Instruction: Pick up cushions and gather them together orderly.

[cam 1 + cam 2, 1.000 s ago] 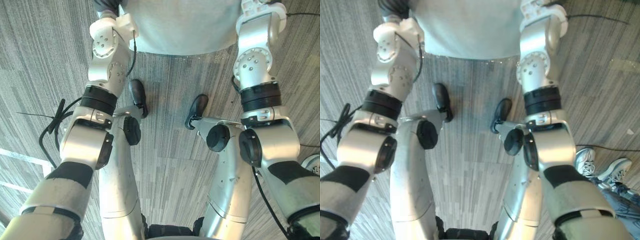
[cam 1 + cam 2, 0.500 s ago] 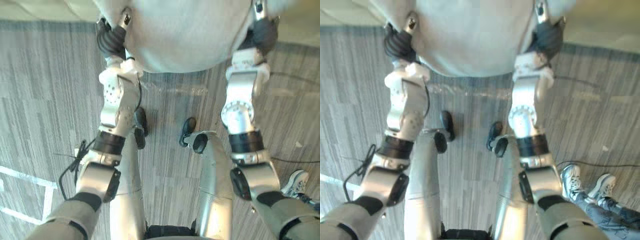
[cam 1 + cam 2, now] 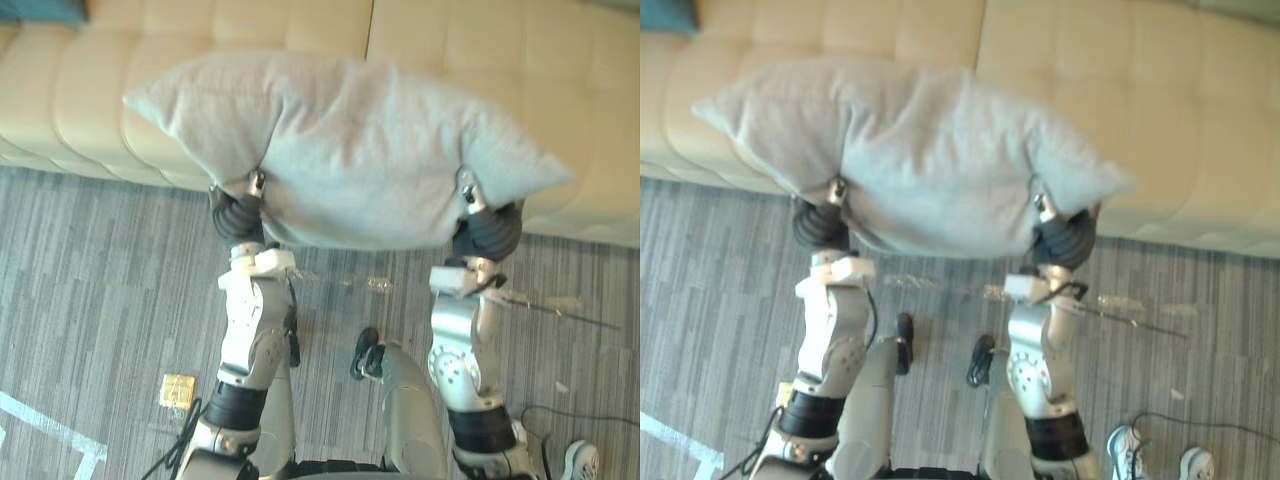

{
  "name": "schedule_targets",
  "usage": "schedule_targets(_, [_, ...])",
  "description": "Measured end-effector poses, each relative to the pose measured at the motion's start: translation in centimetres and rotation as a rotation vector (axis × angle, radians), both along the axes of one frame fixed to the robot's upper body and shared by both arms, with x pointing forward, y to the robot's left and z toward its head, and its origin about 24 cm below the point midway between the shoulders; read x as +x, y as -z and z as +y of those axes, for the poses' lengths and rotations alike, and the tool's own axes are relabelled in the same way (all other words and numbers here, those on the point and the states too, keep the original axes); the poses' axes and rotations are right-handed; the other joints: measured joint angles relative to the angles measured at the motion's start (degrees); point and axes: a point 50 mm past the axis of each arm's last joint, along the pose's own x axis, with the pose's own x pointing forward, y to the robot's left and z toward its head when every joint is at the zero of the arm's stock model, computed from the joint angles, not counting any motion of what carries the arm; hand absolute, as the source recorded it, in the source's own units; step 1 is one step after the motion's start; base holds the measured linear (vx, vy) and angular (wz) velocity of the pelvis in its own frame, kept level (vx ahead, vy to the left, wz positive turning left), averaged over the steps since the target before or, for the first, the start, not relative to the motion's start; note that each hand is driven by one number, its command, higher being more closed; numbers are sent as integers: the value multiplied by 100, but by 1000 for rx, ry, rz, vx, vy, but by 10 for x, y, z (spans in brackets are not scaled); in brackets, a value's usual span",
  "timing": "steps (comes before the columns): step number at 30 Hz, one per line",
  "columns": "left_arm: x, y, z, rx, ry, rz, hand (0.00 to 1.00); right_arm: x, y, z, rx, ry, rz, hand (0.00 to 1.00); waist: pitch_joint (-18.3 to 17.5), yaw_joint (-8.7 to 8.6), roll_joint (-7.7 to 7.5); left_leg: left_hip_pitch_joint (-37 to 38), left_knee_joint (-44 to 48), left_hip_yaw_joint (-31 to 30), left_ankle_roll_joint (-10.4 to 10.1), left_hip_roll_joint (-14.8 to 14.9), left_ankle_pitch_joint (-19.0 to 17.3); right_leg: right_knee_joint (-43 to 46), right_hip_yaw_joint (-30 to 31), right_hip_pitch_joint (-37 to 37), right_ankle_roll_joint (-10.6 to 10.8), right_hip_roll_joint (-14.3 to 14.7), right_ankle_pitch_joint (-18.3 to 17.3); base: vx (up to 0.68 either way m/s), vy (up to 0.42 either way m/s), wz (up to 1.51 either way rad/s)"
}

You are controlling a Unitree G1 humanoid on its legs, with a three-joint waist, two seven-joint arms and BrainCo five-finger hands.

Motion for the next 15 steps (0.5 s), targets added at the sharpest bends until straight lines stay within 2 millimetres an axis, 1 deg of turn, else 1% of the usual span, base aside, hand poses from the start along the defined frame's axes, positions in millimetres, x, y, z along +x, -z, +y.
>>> schedule_targets(1, [-4,7,2,20,7,18,100,-1,8,-1,-15,-3,31,100,-41,-38,4,292,-162,1,0,1,0,-268,-5,326,36,49,75,144,21,-8])
schedule_targets(2, [-5,11,3,31,10,29,100,-1,13,-1,-23,-6,49,100,-85,-59,1,404,-228,4,2,-5,-1,-390,0,452,59,73,106,128,39,-8])
schedule_targets(4, [-11,22,5,59,24,66,100,-1,26,-5,-47,-7,104,100,-325,-127,-6,671,-408,10,25,-25,-19,-781,59,765,132,129,253,142,62,-16])
schedule_targets(6, [-14,27,3,67,41,77,100,0,32,-10,-64,0,132,100,-421,-159,-1,844,-464,27,83,-70,-75,-951,115,956,203,134,315,126,73,-22])
schedule_targets(7, [-16,30,3,72,56,83,100,2,37,-12,-84,0,156,100,-509,-181,-15,961,-448,102,127,-94,-172,-988,198,1060,244,106,338,100,108,-24])
schedule_targets(8, [-16,31,3,72,61,85,100,3,38,-13,-92,-1,164,100,-521,-185,-18,1007,-412,142,141,-100,-230,-971,241,1094,256,92,344,104,154,-33])
schedule_targets(9, [-18,33,4,75,63,94,100,3,41,-14,-111,-8,177,100,-532,-191,-12,1097,-298,188,181,-109,-390,-810,335,1119,282,67,342,73,178,-36])
schedule_targets(10, [-18,36,6,84,70,110,100,5,46,-15,-127,-11,204,100,-529,-235,-13,1237,-137,248,272,-103,-641,-278,447,1039,293,-9,341,42,147,-33])
schedule_targets(11, [-18,38,6,93,76,117,100,5,49,-16,-135,-6,219,100,-531,-246,-15,1297,-56,261,297,-93,-714,-20,495,983,324,-40,361,41,136,-24])
schedule_targets(12, [-19,42,6,112,89,137,100,6,55,-19,-153,6,249,100,-532,-261,-17,1468,109,304,327,-98,-905,597,617,865,348,-122,454,50,94,-11])
schedule_targets(13, [-20,44,6,121,96,146,100,6,58,-20,-155,10,263,100,-533,-271,-18,1562,171,304,334,-111,-1008,868,696,829,299,-145,534,75,116,-10])
schedule_targets(14, [-21,46,6,131,106,153,100,6,61,-22,-158,12,281,100,-542,-279,-31,1690,178,291,423,-146,-1074,1256,790,702,254,-201,744,84,104,1])
schedule_targets(15, [-22,47,6,137,112,159,100,5,64,-23,-164,12,295,100,-569,-325,-30,1793,125,240,515,-173,-1112,1530,862,501,99,-202,917,128,93,16])
